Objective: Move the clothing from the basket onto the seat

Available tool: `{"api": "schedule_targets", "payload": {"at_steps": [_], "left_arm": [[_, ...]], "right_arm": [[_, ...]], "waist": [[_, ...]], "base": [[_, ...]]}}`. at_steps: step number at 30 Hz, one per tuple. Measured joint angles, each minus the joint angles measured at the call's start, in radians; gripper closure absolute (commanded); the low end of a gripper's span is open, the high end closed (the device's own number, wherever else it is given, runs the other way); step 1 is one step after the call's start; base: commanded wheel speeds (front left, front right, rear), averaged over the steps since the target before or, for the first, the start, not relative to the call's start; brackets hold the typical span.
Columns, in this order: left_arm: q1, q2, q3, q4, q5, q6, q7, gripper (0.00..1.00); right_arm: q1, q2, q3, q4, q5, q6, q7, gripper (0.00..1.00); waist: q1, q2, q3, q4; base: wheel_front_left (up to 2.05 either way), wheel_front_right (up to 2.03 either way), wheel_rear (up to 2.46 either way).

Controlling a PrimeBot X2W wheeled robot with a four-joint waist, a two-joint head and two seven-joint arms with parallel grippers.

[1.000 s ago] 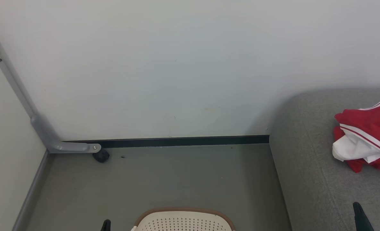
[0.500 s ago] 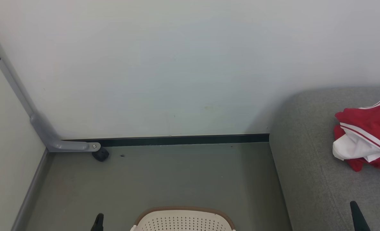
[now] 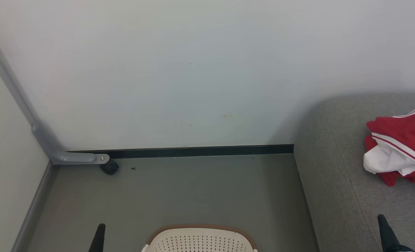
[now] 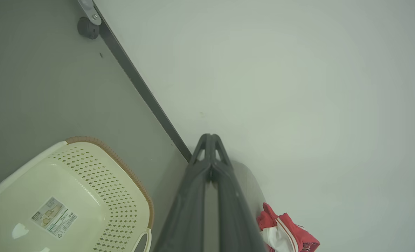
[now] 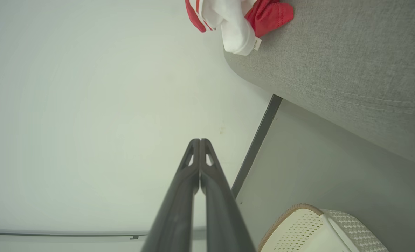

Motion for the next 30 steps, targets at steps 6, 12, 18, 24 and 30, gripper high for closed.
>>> {"api": "schedule_targets", "payload": {"at_steps": [6, 12, 18, 24, 30], "left_arm": [[-0.007, -0.001, 0.022, 0.008, -0.074, -0.009, 0.011, 1.00], [-0.032, -0.003, 0.047, 0.015, -0.157, -0.027, 0.028, 1.00], [-0.048, -0.005, 0.069, 0.023, -0.253, -0.044, 0.043, 1.00], [-0.056, -0.007, 0.083, 0.031, -0.299, -0.051, 0.049, 1.00], [-0.063, -0.008, 0.084, 0.032, -0.299, -0.052, 0.049, 1.00]], "right_arm": [[-0.023, 0.021, -0.020, 0.016, 0.051, 0.009, 0.016, 1.00], [-0.038, 0.046, -0.043, 0.040, 0.111, 0.027, 0.037, 1.00], [-0.065, 0.070, -0.065, 0.060, 0.171, 0.041, 0.059, 1.00], [-0.072, 0.085, -0.075, 0.071, 0.195, 0.049, 0.068, 1.00], [-0.072, 0.085, -0.075, 0.072, 0.196, 0.052, 0.068, 1.00]], "waist": [[0.0000, 0.0000, 0.002, 0.000], [0.0000, 0.0000, 0.005, -0.001], [0.0000, 0.0000, 0.007, -0.001], [0.0000, 0.0000, 0.008, -0.001], [0.0000, 0.0000, 0.008, -0.001]], "base": [[0.00, 0.00, 0.00], [0.00, 0.00, 0.00], [0.00, 0.00, 0.00], [0.00, 0.00, 0.00], [0.00, 0.00, 0.00]]}}
